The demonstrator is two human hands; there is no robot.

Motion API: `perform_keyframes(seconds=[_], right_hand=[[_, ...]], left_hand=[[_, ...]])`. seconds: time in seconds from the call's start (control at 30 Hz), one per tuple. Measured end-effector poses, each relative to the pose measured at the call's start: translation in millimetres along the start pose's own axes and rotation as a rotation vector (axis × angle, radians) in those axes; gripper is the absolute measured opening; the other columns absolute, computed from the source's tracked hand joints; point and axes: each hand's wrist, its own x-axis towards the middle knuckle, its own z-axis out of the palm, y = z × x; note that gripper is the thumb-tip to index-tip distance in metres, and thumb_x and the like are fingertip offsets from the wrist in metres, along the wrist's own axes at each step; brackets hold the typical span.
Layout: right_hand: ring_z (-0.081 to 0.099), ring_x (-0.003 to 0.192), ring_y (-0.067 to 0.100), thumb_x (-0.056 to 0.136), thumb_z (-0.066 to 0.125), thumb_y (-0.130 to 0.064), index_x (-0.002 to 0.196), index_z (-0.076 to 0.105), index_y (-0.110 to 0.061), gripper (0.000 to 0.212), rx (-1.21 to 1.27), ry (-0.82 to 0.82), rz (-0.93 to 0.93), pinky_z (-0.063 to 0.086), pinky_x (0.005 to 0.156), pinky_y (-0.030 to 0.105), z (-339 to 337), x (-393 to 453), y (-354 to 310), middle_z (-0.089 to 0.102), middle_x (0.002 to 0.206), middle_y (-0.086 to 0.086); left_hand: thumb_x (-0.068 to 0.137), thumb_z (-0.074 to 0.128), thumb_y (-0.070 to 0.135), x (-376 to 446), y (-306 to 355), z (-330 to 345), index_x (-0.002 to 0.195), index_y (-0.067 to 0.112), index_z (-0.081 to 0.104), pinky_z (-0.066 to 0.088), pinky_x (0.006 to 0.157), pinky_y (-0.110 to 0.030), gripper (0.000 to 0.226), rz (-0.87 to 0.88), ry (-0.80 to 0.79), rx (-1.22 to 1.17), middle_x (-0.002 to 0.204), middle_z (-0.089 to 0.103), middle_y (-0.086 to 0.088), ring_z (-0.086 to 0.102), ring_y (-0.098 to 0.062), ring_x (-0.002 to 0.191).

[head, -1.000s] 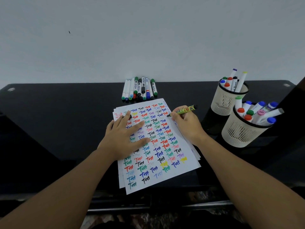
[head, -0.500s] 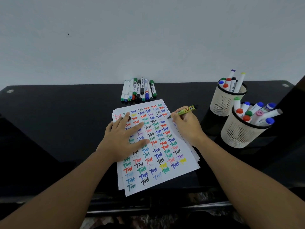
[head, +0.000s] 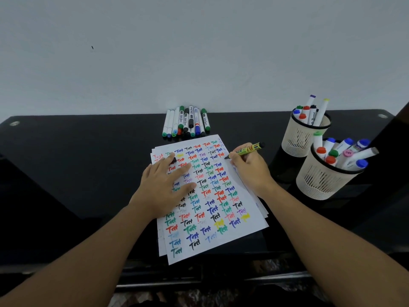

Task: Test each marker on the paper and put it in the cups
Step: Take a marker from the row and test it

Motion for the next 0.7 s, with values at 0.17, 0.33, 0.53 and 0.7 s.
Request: perform_keyframes(seconds=[0.17,0.33,0.53,0.7], right_hand=[[0.07,0.085,0.015,0.106,0.059,-0.032,0.104,0.057,-0.042,0.01,0.152,0.065,-0.082,0.059,0.087,0.048,-1.4,2.3,7.1,0.071,0.086,-0.006],[0.066,0.083,0.01,0.106,0.058,-0.02,0.102,0.067,-0.038,0.021,0.188,0.034,-0.14,0.057,0.086,0.044,-2.1,-3.3,8.3,0.071,0.083,-0.008],[0.058,0.122,0.007,0.102,0.045,0.004,0.155,0.041,-0.04,0.069,-0.029,-0.205,-0.192,0.05,0.102,0.033,-2.5,-6.5,2.0,0.06,0.135,-0.016],[0.059,0.121,0.002,0.111,0.036,-0.03,0.15,0.052,-0.037,0.043,0.099,-0.267,-0.231,0.044,0.104,0.025,1.7,-7.3,-14.7,0.057,0.144,-0.01]], left_hand=[[0.098,0.031,0.064,-3.4,-4.2,3.1,0.158,0.04,0.026,0.021,0.123,-0.041,0.064,0.024,0.169,-0.139,0.161,0.027,0.005,0.022,-0.016,0.148],[0.102,0.048,0.05,-4.0,0.3,-1.0,0.16,0.029,0.022,0.028,0.119,-0.041,0.066,-0.109,0.224,-0.317,0.157,0.031,0.003,0.025,-0.015,0.145],[0.097,0.057,0.052,0.2,-9.7,-2.3,0.15,0.027,0.042,0.043,0.108,-0.043,0.06,-0.318,0.344,-0.453,0.142,0.045,-0.001,0.038,-0.018,0.134],[0.1,0.059,0.042,4.6,-10.6,-1.7,0.137,0.026,0.061,0.037,0.093,-0.028,0.04,-0.329,0.354,-0.387,0.118,0.046,0.006,0.034,-0.008,0.115]])
